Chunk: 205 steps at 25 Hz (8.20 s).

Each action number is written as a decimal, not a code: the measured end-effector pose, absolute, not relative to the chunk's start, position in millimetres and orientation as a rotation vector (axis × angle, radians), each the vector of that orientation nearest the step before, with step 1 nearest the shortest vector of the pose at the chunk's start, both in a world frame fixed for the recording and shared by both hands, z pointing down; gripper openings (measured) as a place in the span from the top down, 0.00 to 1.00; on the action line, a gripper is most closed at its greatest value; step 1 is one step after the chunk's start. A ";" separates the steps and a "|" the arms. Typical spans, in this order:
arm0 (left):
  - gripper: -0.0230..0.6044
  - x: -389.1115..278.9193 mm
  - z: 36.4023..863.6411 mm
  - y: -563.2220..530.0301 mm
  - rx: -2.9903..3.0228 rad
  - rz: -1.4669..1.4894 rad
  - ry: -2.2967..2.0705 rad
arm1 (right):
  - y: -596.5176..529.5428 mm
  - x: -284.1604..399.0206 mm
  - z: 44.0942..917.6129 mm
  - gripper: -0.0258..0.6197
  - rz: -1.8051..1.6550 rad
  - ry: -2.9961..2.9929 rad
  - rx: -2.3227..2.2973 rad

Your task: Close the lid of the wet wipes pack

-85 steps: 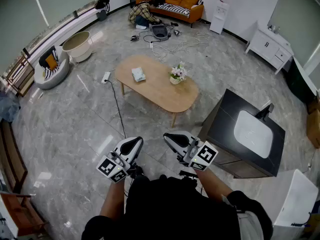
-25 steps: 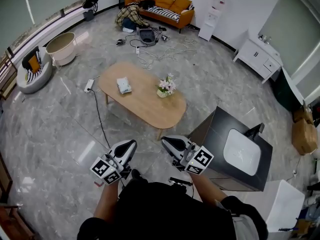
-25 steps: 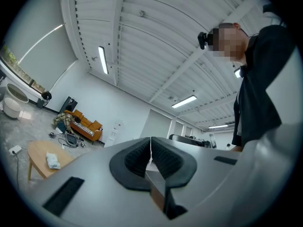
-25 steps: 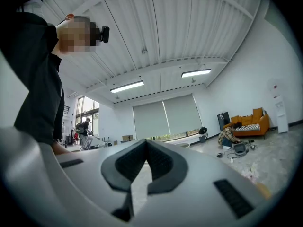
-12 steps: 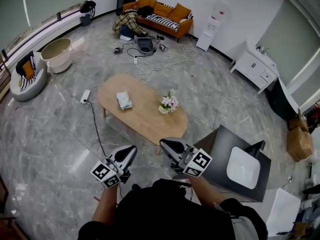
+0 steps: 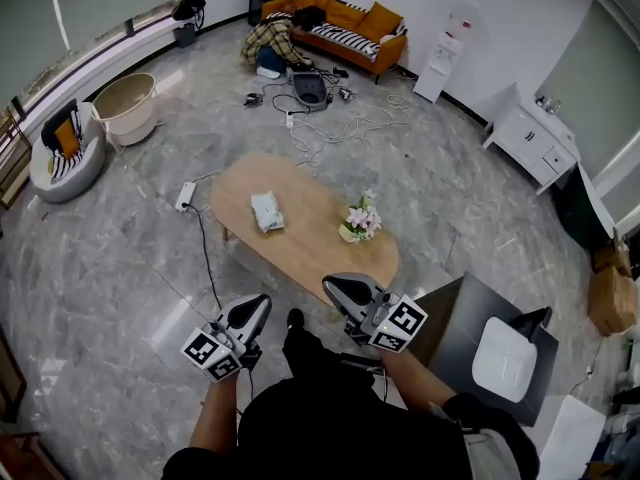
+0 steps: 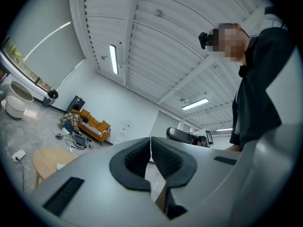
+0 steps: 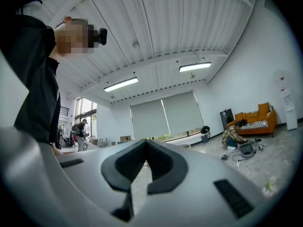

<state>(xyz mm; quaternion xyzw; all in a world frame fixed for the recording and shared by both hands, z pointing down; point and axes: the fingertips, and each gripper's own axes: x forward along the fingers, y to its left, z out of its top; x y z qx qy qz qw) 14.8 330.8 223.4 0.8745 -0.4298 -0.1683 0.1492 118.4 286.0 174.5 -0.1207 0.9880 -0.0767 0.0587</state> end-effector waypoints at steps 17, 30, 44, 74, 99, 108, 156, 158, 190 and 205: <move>0.93 -100.2 235.6 126.6 2.369 -0.404 -1.441 | 48.7 32.6 177.8 0.94 -0.292 2.936 -0.245; 0.93 -201.7 292.4 -8.2 2.290 -0.396 -1.393 | -80.0 -13.2 239.9 0.94 -0.413 2.959 -0.478; 0.93 -315.7 373.2 -153.1 2.228 -0.255 -1.099 | -197.8 -96.0 281.7 0.94 -0.631 3.038 -0.876; 0.93 -231.3 701.9 -159.7 2.037 0.278 -0.827 | -239.6 -87.1 618.6 0.94 -1.031 3.247 -0.688; 0.93 -215.7 754.8 -164.6 1.977 0.310 -0.889 | -241.4 -70.1 717.0 0.94 -1.211 3.222 -0.683; 0.93 -181.1 757.5 -165.4 2.005 0.301 -0.807 | -238.6 -63.4 723.2 0.94 -1.260 3.183 -0.700; 0.93 -125.1 810.8 -184.0 1.975 1.278 -0.675 | -243.2 -39.0 730.2 0.94 -1.304 3.113 -0.737; 0.93 -125.0 812.1 -184.7 1.958 1.315 -0.669 | -243.7 -37.9 731.1 0.94 -1.309 3.108 -0.742; 0.93 -111.3 808.5 -175.7 2.009 1.263 -0.644 | -235.0 -37.0 724.9 0.94 -1.290 3.094 -0.758; 0.94 -113.7 620.9 -209.2 2.296 0.947 -0.800 | -236.4 -65.7 552.6 0.94 -1.019 3.095 -0.643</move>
